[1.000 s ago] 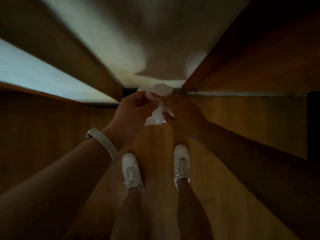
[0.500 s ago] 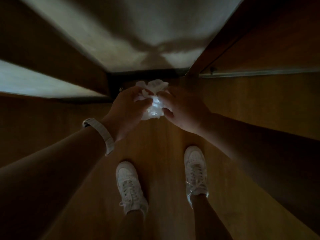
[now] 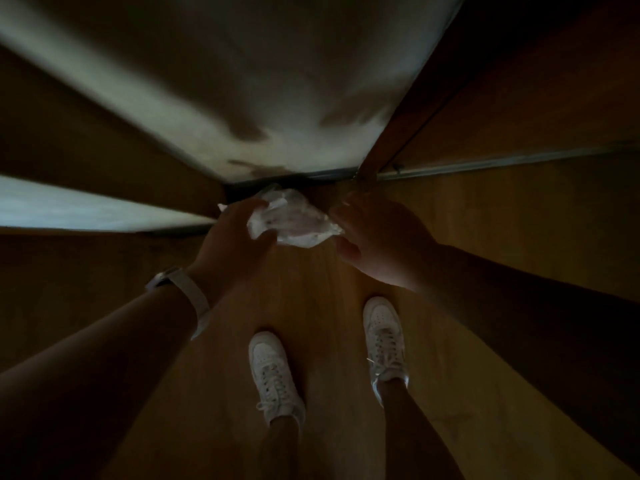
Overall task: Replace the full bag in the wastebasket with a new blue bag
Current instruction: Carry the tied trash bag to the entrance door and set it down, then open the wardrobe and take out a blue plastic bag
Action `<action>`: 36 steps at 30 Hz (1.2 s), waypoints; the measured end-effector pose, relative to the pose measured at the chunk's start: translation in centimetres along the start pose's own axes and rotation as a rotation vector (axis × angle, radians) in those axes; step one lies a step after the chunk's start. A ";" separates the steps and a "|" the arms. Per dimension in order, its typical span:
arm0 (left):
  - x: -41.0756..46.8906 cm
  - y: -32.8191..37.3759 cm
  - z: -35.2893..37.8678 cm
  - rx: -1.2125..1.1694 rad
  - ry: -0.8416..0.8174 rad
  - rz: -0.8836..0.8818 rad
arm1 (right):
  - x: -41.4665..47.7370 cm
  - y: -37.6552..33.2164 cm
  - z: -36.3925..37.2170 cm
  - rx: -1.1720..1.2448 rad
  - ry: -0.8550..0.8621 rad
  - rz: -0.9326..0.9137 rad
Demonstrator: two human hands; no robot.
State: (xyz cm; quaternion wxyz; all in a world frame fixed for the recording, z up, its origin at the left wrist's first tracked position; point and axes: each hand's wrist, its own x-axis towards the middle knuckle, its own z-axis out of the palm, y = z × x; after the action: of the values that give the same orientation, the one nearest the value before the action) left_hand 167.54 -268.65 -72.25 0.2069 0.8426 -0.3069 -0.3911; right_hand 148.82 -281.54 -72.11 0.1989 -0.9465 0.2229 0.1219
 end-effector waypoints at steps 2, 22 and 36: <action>-1.7 1.6 -2.0 0.065 -0.010 0.082 | -1.4 -1.0 -2.5 0.000 -0.006 0.031; -29.6 24.5 -15.7 0.556 -0.015 0.812 | -29.7 -17.9 -30.2 0.041 0.192 0.539; -48.4 40.1 -3.7 0.777 -0.150 1.376 | -58.4 -20.9 -32.7 0.123 0.418 1.114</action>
State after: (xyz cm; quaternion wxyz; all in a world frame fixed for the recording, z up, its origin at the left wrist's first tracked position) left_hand 131.70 -264.47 -20.66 0.0722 0.4470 -0.8865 -0.0959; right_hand 112.47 -256.62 -17.57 0.1111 -0.6779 0.7267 0.0059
